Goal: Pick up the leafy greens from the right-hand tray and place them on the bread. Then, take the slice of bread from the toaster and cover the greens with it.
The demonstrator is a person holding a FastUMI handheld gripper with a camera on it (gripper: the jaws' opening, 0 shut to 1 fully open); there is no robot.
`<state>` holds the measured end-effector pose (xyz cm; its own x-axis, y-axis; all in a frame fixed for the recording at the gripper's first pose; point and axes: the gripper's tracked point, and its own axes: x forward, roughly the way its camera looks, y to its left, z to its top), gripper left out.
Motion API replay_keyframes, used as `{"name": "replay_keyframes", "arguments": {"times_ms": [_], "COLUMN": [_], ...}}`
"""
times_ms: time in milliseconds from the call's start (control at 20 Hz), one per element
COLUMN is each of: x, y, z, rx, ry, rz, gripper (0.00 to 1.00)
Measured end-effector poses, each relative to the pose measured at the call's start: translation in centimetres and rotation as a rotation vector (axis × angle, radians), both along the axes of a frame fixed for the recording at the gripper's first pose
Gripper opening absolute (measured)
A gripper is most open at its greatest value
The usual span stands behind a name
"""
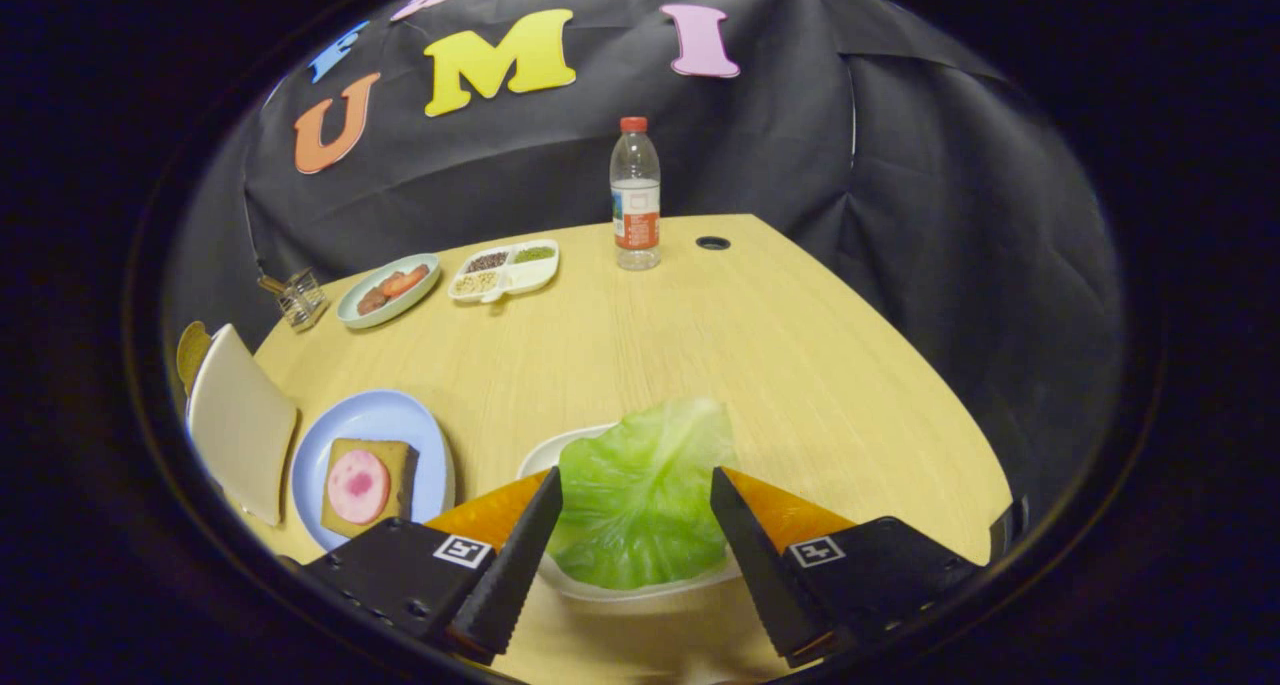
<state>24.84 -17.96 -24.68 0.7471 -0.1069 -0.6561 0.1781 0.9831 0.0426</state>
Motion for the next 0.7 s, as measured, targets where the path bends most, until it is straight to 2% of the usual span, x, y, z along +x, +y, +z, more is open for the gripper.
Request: {"name": "replay_keyframes", "arguments": {"times_ms": [350,500,550,650,700], "x": [0.1,0.5,0.0,0.4,0.5], "y": [0.2,0.4,0.4,1.2,1.2], "z": [-3.2,-3.5,-3.2,-3.1,-3.2], "rx": [0.017,-0.007,-0.013,0.021,0.021], "ry": [0.121,0.105,0.113,0.104,0.105], "rz": [-0.012,-0.013,-0.013,0.004,-0.003], "gripper": [0.89,0.9,0.8,0.81,0.54]}}
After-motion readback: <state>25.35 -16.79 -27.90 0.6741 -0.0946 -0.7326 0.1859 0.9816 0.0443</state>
